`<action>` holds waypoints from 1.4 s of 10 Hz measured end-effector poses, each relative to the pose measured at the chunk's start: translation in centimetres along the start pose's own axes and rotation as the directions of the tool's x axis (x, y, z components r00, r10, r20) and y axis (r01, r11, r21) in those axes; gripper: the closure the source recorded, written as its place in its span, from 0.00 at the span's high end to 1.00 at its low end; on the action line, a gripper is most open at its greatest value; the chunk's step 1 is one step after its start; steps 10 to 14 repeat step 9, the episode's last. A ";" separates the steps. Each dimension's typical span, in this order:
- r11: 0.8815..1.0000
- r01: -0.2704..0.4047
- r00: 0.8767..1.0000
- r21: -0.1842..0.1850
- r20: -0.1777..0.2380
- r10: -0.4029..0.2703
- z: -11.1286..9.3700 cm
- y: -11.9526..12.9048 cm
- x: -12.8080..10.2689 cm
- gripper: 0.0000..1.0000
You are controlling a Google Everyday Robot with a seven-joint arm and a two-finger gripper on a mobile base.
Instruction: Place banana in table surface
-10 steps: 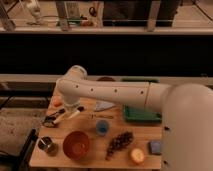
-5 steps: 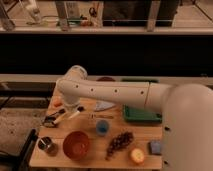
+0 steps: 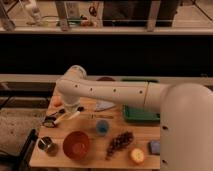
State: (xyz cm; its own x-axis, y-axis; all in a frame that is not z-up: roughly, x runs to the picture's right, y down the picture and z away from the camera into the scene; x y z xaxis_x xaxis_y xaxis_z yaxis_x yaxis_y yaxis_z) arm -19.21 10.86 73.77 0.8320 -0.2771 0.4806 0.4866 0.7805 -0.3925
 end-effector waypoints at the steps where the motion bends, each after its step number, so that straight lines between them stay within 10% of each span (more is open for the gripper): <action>1: 1.000 0.002 1.000 -0.003 0.001 -0.002 0.1 0.0 -0.1 0.60; 4: 1.000 0.004 1.000 -0.009 0.002 -0.004 0.2 0.0 -0.2 0.80; 14: 1.000 0.014 1.000 -0.021 -0.001 -0.014 0.5 -0.1 -0.7 0.80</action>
